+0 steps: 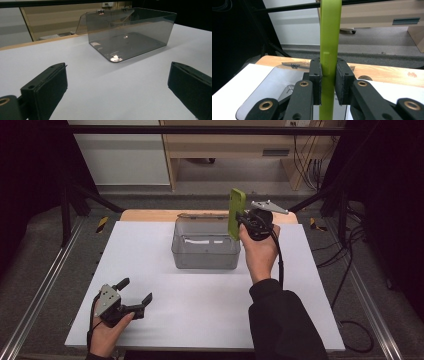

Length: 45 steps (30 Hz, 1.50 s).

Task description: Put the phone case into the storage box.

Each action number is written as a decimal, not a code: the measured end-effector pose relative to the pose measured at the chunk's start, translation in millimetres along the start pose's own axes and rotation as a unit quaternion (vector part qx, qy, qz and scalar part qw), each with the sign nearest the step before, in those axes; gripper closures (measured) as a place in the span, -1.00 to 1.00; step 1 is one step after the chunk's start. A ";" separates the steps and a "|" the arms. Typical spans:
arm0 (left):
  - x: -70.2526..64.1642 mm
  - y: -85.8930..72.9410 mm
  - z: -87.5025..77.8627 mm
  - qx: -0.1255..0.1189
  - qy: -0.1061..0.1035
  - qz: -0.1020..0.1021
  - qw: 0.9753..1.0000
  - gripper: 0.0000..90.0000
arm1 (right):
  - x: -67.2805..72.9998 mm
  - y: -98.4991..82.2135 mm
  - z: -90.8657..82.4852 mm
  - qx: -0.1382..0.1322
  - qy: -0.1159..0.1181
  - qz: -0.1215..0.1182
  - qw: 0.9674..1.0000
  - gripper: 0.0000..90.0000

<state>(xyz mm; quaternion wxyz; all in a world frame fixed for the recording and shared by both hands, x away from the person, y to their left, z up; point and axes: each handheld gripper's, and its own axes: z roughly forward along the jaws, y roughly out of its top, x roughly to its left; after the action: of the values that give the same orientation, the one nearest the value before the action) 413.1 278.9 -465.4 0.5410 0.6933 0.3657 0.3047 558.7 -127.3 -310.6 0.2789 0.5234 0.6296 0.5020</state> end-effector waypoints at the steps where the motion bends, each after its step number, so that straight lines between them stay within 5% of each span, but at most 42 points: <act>1: 0.0 0.0 0.2 0.000 0.000 0.000 1.000 -0.95 | 0.1 -0.1 0.3 0.001 -0.001 0.000 1.000 0.72; 12: -2.7 -0.2 1.2 0.003 -0.003 0.002 1.000 -0.95 | 0.5 -6.2 2.0 0.008 -0.012 -0.013 1.000 0.72; 28: -2.6 -0.3 0.8 0.004 -0.003 0.002 1.000 -0.95 | 4.5 -42.5 7.3 -0.044 -0.039 -0.033 0.998 0.72; 45: -4.2 -0.6 1.5 0.006 -0.009 0.003 1.000 -0.95 | 2.5 -51.6 19.5 -0.014 -0.047 -0.028 0.998 0.72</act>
<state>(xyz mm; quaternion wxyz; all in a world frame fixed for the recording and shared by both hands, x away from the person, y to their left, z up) 412.0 274.7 -466.5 0.5395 0.7003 0.3607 0.2974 555.5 -115.7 -364.5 0.3295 0.5249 0.6226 0.4778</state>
